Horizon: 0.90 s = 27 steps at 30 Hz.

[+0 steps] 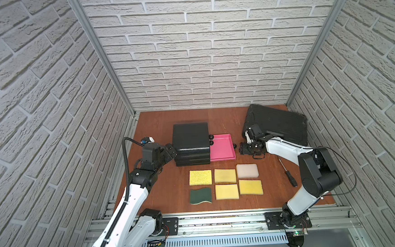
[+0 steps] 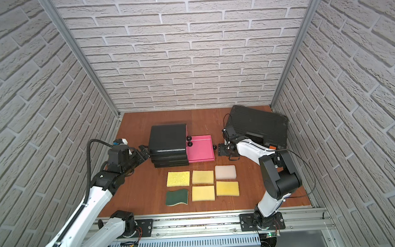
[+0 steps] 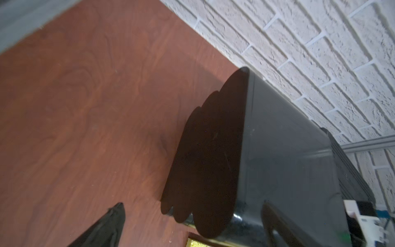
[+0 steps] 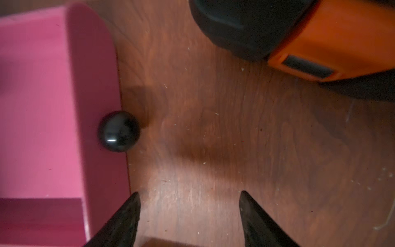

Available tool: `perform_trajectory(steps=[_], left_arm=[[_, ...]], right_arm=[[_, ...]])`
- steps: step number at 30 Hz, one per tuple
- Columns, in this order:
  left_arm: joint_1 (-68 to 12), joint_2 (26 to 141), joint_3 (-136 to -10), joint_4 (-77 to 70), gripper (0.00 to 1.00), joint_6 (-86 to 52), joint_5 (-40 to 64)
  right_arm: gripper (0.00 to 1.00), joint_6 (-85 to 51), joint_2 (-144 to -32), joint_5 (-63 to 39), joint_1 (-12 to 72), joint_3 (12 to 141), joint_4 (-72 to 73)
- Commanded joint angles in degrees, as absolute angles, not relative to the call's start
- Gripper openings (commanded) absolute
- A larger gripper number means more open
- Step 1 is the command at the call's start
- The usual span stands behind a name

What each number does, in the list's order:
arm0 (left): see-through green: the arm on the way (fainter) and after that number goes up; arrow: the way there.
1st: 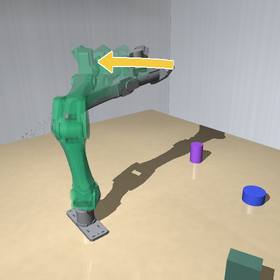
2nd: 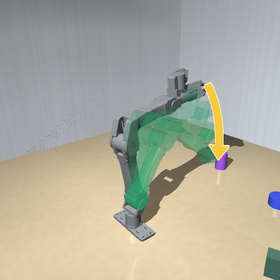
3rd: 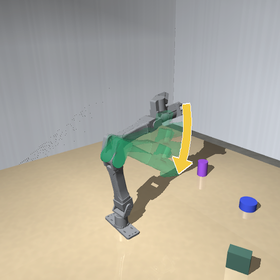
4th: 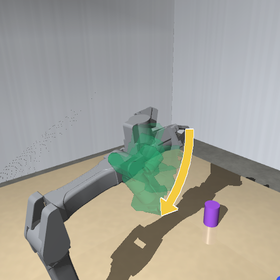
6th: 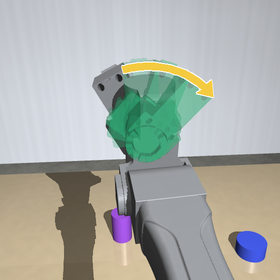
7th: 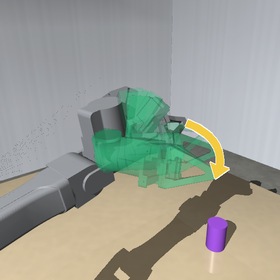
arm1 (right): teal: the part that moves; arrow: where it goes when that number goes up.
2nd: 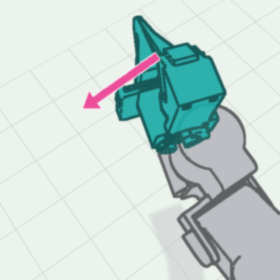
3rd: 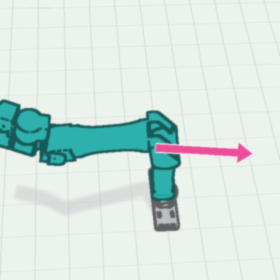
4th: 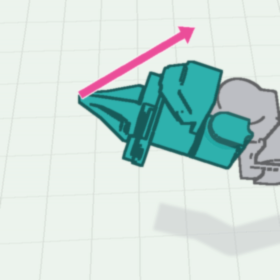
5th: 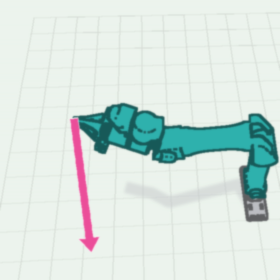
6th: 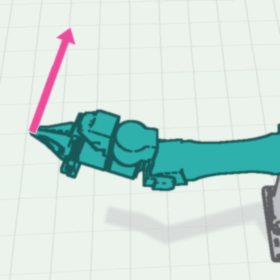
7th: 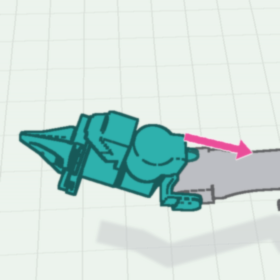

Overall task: Take the sponge out of the drawer
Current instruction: Close the drawer of the storage box.

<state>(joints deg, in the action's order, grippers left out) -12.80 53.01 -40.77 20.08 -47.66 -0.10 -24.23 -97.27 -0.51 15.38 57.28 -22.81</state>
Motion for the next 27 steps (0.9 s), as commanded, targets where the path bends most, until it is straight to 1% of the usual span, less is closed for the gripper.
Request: perform_trajectory(steps=[1, 3, 9, 19, 27], left_arm=[[-11.4, 56.4, -40.3, 9.5, 0.98, -45.7, 10.5], [-10.9, 58.9, -39.9, 6.9, 0.98, -45.3, 12.5], [-10.6, 63.2, -37.5, -0.1, 0.98, -45.5, 17.2], [-10.6, 64.1, -37.1, -3.4, 0.98, -46.0, 20.0], [-10.6, 64.5, -36.5, -5.0, 0.98, -47.1, 21.7]], right_arm=[[0.70, -24.4, -98.2, -3.1, 15.7, 58.8, -19.4], [0.69, -24.1, -99.1, -5.1, 16.4, 58.9, -17.7], [0.68, -23.2, -100.9, -6.9, 20.0, 61.1, -14.9], [0.68, -24.0, -105.2, -10.5, 27.8, 64.1, -8.6], [0.68, -28.0, -109.0, -15.3, 30.4, 62.7, 1.3]])
